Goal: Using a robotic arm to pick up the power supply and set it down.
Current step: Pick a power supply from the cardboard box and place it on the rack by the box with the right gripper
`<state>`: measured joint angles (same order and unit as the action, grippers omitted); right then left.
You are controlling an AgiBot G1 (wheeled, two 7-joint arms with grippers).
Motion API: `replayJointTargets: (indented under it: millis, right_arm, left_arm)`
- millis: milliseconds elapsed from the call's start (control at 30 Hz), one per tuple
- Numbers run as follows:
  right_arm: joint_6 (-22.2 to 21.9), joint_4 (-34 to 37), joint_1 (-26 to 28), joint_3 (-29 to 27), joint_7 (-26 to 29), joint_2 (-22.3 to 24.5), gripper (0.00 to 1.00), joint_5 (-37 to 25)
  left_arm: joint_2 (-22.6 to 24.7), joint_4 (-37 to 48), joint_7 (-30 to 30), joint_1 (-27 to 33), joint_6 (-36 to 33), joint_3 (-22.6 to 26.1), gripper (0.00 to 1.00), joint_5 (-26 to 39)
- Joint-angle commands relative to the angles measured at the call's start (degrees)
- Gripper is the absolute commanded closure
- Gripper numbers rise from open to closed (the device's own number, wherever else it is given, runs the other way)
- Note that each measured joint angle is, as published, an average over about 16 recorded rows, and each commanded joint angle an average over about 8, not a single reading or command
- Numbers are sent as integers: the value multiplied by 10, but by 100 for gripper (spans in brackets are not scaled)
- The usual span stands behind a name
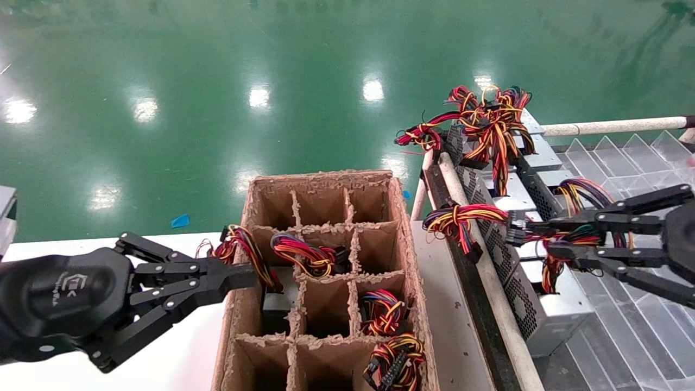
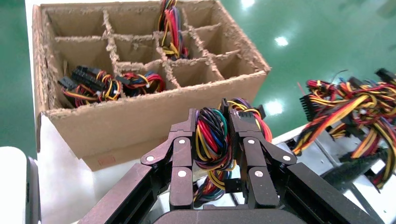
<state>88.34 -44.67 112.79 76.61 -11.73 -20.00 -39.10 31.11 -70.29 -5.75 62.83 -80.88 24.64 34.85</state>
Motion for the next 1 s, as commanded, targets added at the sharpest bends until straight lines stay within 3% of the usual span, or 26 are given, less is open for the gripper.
replayJointTargets:
  millis: [33,133,167,200,600,1000]
  right_arm:
    - [-4,-4,0,3,0,-7,49,-4]
    - [-13,-13,6,7,6,-14,12,-24]
    - [-16,-16,9,8,8,-16,3,-30]
    - [-19,-20,11,9,11,-17,0,-36]
    - [-37,-66,34,10,47,-13,0,-61]
    - [-22,-112,54,-11,84,15,0,-9]
  left_arm:
    - [0,0,0,0,0,0,100,0]
    - [0,0,0,0,0,0,100,0]
    - [0,0,0,0,0,0,100,0]
    - [0,0,0,0,0,0,100,0]
    - [0,0,0,0,0,0,100,0]
    - [0,0,0,0,0,0,100,0]
